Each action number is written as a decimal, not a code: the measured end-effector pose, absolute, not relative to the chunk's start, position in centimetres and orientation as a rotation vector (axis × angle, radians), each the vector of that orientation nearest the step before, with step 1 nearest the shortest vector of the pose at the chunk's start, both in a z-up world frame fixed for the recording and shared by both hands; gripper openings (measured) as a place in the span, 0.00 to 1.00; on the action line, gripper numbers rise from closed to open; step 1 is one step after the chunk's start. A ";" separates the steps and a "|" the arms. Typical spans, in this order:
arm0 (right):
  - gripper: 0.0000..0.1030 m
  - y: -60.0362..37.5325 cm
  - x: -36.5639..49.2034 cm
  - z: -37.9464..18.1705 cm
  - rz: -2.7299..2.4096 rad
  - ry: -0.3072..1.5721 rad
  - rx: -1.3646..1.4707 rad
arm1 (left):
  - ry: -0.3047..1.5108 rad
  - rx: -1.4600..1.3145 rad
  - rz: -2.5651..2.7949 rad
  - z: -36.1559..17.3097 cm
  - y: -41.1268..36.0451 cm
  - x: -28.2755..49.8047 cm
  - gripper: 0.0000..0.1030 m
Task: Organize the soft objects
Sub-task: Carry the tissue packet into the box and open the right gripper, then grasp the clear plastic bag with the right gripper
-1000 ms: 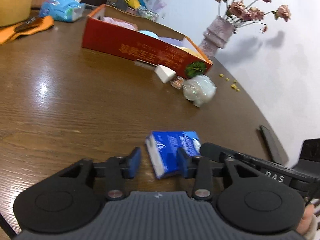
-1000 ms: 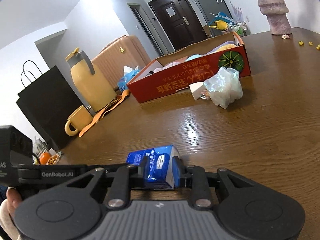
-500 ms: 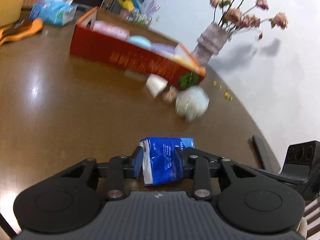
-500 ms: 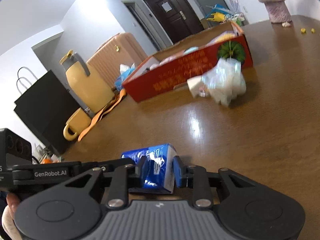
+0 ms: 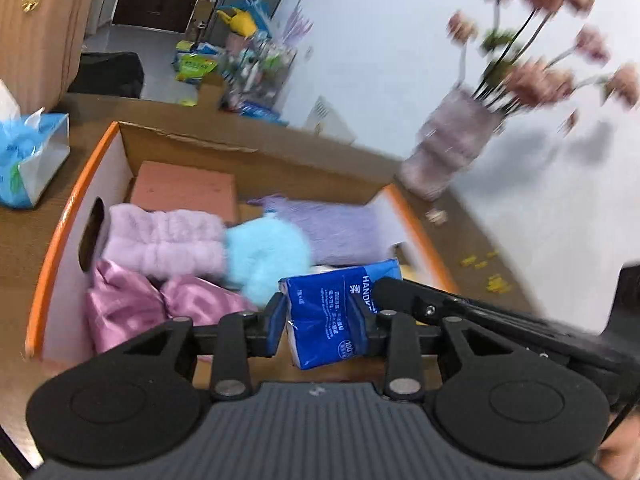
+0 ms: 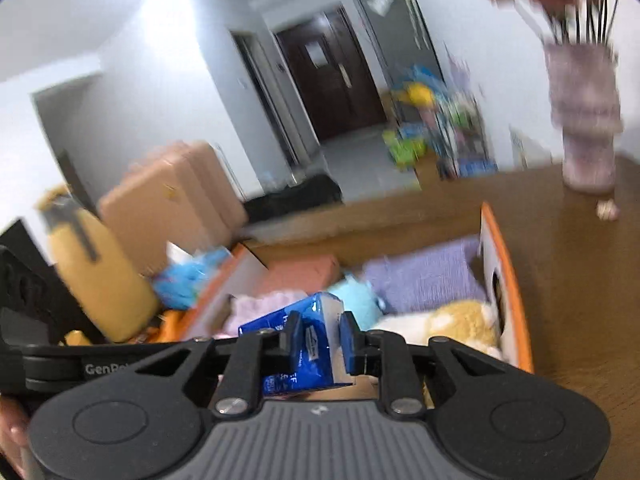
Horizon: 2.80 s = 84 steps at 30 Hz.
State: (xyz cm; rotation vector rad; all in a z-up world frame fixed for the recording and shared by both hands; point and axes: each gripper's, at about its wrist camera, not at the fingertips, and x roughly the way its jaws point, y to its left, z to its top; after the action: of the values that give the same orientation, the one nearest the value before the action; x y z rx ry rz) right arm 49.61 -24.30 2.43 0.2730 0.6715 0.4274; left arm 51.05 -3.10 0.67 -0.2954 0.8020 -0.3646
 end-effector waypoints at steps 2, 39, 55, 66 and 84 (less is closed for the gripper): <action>0.19 -23.7 51.6 0.8 0.419 0.742 0.280 | 0.838 -0.256 -0.348 -0.6 -3.1 52.2 0.32; 0.39 -30.2 26.0 10.7 0.489 0.391 0.039 | 0.358 -0.010 -0.230 9.5 -2.5 21.1 0.83; 0.42 -32.8 12.1 1.3 0.487 0.483 0.164 | 0.564 -0.119 -0.261 1.1 -2.9 12.4 0.85; 0.42 -34.4 16.7 -0.1 0.393 0.460 0.207 | 0.589 -0.141 -0.375 -0.3 -6.5 19.4 0.83; 0.37 -34.0 36.3 -3.2 0.413 0.587 0.372 | 0.718 -0.364 -0.527 -4.6 -10.7 37.6 0.33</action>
State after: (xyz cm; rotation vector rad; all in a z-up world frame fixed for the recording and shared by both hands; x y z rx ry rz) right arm 36.32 -34.01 -3.18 0.3718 0.5875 0.4126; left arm 37.64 -10.65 -4.57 -0.3639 0.7185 -0.5267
